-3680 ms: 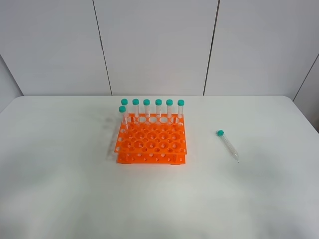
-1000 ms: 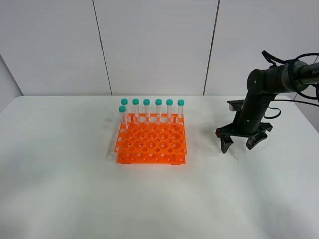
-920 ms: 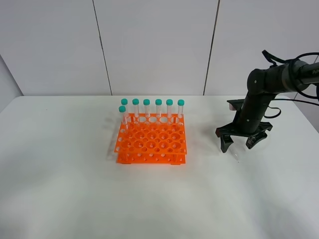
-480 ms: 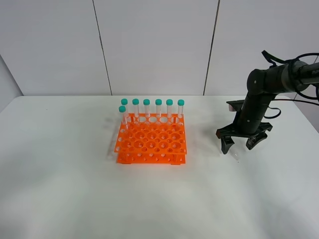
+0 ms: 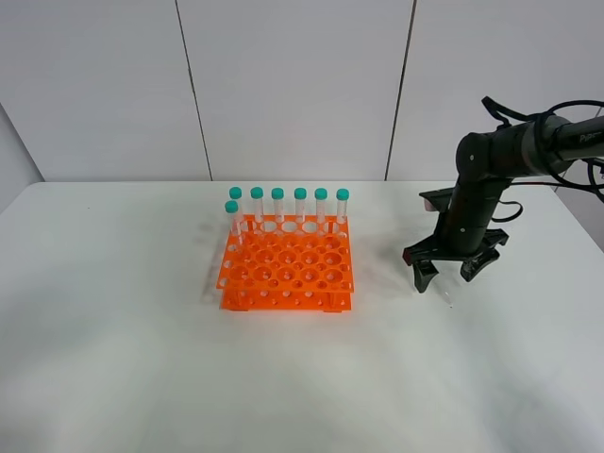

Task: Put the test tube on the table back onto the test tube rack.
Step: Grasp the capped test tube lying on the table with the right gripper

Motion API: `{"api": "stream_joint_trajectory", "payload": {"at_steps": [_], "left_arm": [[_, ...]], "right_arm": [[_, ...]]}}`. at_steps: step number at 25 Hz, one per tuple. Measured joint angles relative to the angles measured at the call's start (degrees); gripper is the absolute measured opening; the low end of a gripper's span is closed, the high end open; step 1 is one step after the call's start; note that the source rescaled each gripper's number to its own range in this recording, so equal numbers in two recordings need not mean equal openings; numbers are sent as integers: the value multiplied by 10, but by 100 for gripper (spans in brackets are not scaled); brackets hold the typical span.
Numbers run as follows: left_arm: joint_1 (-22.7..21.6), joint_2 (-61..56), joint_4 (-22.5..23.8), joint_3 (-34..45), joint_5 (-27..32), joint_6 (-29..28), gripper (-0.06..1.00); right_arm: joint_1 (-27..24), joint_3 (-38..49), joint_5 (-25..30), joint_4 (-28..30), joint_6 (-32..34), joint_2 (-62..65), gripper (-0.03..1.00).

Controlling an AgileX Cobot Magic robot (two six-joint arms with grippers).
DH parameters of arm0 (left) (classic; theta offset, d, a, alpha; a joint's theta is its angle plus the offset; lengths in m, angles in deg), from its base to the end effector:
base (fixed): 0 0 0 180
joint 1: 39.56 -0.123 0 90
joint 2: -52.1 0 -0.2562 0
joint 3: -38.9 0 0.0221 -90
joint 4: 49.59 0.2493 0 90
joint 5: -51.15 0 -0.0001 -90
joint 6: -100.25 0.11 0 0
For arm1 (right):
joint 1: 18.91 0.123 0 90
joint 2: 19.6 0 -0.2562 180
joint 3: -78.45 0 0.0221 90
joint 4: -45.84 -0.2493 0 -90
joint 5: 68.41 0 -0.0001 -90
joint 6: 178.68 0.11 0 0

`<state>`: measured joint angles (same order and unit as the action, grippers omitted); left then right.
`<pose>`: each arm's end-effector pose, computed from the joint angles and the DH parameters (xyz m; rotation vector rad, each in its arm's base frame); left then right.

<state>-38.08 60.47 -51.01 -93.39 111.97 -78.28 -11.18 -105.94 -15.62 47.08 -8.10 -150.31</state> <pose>0.0390 -0.0034 0.2679 0.0537 2.0395 -0.0298 0.3795 0.0496 0.0774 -0.4861 3.0882 -0.0275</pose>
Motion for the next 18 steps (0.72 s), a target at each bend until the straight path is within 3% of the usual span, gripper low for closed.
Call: {"api": "stream_joint_trajectory", "payload": {"at_steps": [18], "left_arm": [[0,0,0,0,0,0,100]], "right_arm": [[0,0,-45,-12,-5,0,83]]}}
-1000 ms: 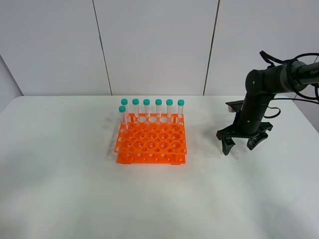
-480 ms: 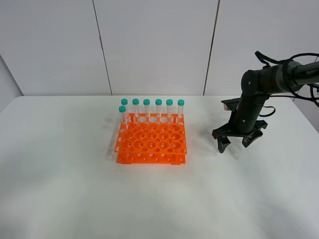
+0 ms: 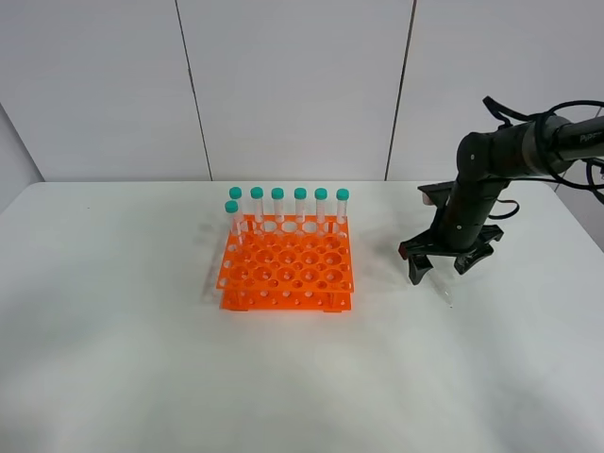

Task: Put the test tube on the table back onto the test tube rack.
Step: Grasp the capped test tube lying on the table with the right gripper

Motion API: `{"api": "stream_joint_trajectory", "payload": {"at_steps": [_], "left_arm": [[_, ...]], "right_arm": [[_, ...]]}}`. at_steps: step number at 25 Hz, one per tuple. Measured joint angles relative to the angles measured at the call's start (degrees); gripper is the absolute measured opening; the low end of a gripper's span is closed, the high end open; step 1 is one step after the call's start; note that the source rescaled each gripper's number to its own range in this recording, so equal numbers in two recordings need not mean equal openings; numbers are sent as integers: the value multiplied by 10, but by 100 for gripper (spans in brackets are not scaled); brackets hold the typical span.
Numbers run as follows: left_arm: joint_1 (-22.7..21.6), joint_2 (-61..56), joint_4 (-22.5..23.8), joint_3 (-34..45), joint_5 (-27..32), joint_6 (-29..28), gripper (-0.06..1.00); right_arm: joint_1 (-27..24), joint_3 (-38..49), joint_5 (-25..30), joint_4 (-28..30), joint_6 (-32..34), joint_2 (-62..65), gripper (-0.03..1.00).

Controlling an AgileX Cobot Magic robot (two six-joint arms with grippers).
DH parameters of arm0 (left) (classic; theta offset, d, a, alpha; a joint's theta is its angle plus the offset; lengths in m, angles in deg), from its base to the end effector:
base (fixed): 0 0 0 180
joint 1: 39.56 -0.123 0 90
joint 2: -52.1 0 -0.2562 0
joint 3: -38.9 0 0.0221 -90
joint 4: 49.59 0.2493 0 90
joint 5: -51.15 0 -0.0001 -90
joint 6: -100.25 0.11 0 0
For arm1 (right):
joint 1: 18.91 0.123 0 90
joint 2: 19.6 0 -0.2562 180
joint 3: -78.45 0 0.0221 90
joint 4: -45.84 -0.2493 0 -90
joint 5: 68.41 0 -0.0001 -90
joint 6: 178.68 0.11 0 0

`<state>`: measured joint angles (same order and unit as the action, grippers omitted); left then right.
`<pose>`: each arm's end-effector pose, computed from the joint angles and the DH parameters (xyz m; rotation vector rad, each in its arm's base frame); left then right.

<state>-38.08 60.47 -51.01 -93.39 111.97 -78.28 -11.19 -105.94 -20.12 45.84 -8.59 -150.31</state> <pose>0.0390 -0.0034 0.2679 0.0537 2.0395 -0.0298 0.3877 0.0526 0.0778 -0.4670 3.0115 -0.0027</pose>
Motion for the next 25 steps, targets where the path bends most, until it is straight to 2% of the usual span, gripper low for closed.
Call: {"api": "stream_joint_trajectory", "payload": {"at_steps": [14,19,25], "left_arm": [[0,0,0,0,0,0,100],[0,0,0,0,0,0,100],[0,0,0,0,0,0,100]], "right_arm": [[-2,0,21,-7,-6,0,82],[-21,0,26,-13,-6,0,79],[-28,0,36,-40,-19,0,79]]}}
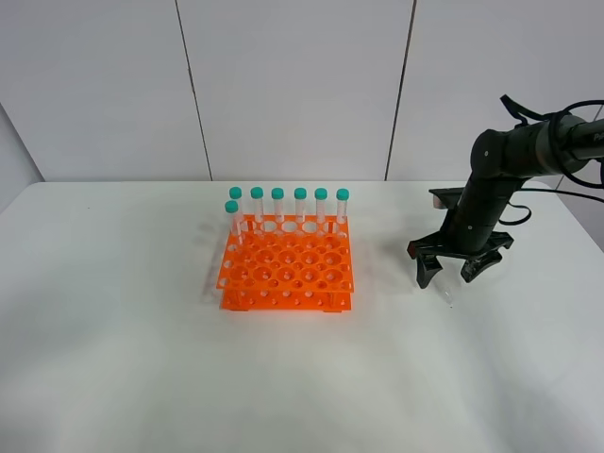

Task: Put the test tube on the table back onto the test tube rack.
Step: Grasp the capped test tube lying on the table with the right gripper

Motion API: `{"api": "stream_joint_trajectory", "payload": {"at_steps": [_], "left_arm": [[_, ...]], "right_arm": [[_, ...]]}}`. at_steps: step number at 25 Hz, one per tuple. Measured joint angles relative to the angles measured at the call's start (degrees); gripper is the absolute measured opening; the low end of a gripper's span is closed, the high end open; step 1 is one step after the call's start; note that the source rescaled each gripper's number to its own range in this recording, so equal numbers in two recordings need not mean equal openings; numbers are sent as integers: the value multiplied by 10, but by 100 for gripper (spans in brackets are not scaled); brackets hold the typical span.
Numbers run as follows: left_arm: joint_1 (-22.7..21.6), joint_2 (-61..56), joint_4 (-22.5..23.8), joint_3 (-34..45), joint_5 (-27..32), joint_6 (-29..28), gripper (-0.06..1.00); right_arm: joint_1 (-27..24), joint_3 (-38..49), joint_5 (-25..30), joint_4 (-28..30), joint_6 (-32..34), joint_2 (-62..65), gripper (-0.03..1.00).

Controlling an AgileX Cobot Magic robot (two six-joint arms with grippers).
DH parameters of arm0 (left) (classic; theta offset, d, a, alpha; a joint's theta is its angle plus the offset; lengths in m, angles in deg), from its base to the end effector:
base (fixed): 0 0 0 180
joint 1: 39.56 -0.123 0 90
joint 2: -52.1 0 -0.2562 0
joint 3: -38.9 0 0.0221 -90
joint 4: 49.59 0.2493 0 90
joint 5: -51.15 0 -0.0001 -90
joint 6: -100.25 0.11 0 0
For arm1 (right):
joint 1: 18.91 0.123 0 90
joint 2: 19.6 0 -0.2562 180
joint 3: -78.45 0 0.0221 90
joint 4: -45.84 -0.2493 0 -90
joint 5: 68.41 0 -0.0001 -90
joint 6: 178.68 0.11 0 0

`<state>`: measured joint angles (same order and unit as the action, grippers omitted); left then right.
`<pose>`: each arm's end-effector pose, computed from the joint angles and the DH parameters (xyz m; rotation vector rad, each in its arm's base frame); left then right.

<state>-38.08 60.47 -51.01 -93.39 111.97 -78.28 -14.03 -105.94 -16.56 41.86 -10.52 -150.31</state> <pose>0.0390 -0.0034 0.2679 0.0537 2.0395 -0.0298 0.3827 0.0387 0.0776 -0.3868 3.0811 0.0827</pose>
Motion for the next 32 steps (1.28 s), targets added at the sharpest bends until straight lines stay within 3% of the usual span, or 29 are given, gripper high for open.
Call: {"api": "stream_joint_trajectory", "payload": {"at_steps": [16,18,20,25,32], "left_arm": [[0,0,0,0,0,0,100],[0,0,0,0,0,0,100],[0,0,0,0,0,0,100],[0,0,0,0,0,0,100],[0,0,0,0,0,0,100]], "right_arm": [[0,0,-4,-5,-2,-18,78],[0,0,-4,-5,-2,-18,70],[0,0,-4,-7,-2,-18,55],[0,0,-4,-5,-2,-18,0],[0,-1,-3,-3,-2,-18,0]]}}
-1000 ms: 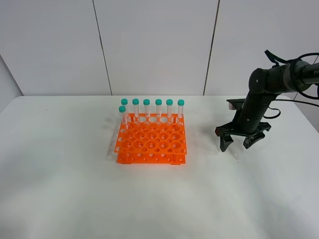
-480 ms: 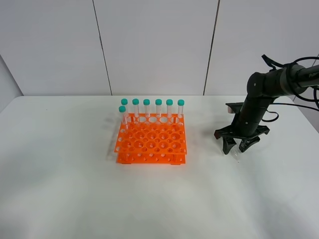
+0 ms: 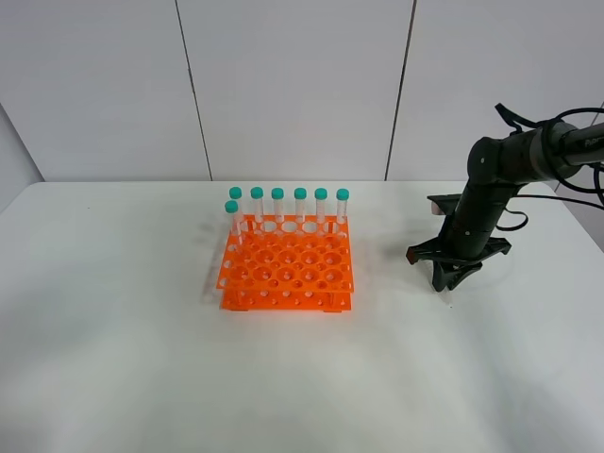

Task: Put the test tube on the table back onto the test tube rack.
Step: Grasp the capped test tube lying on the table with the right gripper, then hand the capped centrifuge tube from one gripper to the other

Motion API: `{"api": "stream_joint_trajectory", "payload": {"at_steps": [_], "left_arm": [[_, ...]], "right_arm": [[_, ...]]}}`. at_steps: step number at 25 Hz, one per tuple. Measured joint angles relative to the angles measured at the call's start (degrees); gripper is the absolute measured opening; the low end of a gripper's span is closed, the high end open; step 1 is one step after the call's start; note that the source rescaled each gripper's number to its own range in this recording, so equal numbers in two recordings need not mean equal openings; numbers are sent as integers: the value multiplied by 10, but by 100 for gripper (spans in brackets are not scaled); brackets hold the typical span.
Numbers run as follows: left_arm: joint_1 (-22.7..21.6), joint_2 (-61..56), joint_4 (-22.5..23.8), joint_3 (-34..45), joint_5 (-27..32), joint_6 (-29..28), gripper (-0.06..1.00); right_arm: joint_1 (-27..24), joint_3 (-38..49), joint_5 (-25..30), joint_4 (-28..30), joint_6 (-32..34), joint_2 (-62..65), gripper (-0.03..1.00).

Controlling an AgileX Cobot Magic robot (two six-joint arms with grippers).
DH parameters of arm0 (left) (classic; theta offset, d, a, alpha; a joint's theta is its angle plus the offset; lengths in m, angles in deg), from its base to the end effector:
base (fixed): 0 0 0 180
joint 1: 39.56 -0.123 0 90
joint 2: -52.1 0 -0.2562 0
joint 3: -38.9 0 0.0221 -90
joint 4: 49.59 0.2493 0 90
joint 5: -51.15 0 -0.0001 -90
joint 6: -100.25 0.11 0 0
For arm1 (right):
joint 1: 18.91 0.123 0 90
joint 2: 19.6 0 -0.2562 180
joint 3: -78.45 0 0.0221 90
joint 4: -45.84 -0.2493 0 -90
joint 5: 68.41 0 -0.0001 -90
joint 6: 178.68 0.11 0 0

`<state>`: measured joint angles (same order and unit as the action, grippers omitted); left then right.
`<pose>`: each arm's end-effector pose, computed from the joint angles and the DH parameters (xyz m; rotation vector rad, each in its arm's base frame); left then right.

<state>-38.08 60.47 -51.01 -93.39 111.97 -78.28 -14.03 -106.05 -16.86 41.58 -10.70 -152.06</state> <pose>0.0390 -0.0034 0.2679 0.0537 2.0395 -0.0298 0.3822 0.0391 0.0663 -0.3884 3.1039 0.0904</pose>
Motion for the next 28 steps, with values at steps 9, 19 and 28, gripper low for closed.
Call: {"api": "stream_joint_trajectory", "payload": {"at_steps": [9,19,28], "left_arm": [[0,0,0,0,0,0,100],[0,0,1,0,0,0,100],[0,0,1,0,0,0,100]], "right_arm": [[1,0,29,-2,-32,108,0],[58,1,167,-176,-306,317,0],[60,146,79,-299,-439,363,0]]}}
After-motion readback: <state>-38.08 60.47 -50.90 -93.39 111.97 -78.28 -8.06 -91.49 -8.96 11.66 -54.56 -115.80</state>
